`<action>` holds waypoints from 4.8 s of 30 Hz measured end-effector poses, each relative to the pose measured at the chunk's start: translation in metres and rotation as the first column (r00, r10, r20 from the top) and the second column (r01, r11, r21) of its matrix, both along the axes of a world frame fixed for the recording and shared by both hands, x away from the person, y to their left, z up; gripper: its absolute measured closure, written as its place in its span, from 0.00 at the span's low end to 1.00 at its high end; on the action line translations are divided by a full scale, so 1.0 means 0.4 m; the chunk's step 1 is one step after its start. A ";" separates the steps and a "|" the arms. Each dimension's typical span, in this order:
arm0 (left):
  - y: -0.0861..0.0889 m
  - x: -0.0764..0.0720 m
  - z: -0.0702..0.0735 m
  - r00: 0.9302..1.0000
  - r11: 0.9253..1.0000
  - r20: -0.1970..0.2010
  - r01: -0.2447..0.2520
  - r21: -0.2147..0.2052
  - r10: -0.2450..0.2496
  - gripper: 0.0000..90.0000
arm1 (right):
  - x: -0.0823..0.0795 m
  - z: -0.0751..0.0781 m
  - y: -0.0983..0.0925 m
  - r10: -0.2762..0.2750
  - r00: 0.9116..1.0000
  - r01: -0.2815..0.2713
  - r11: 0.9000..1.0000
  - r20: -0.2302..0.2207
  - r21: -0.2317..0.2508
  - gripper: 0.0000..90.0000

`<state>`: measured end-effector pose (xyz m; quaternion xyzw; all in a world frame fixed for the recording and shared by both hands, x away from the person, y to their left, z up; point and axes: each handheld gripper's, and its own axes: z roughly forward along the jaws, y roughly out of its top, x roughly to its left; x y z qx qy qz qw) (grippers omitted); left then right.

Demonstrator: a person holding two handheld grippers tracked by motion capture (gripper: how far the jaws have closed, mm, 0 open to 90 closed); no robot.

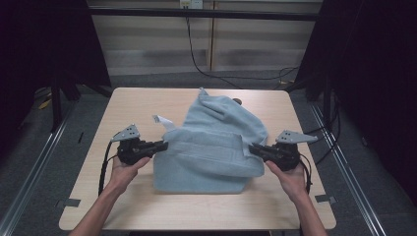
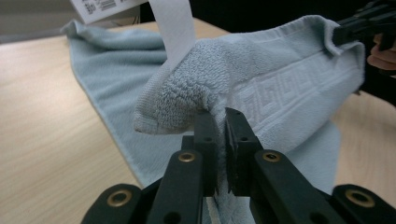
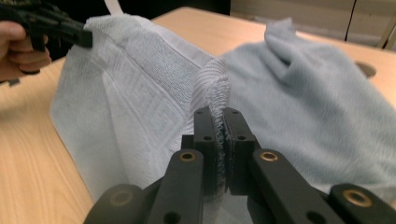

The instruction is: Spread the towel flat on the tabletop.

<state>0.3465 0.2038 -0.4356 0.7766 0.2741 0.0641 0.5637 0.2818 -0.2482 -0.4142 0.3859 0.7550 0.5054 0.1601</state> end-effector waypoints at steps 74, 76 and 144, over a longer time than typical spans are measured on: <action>0.023 -0.190 -0.156 0.986 0.948 -0.122 0.145 0.283 -0.115 0.96 | -0.095 -0.210 0.113 0.118 0.973 -0.167 0.953 -0.197 -0.254 0.94; 0.039 -0.214 -0.154 0.983 0.951 -0.137 0.155 0.268 -0.122 0.96 | -0.114 -0.209 0.121 0.144 0.967 -0.194 0.950 -0.210 -0.246 0.94; -0.010 -0.127 -0.178 0.987 0.952 -0.142 0.108 0.285 -0.069 0.98 | -0.087 -0.147 0.051 0.048 0.987 -0.071 0.987 -0.156 -0.147 0.78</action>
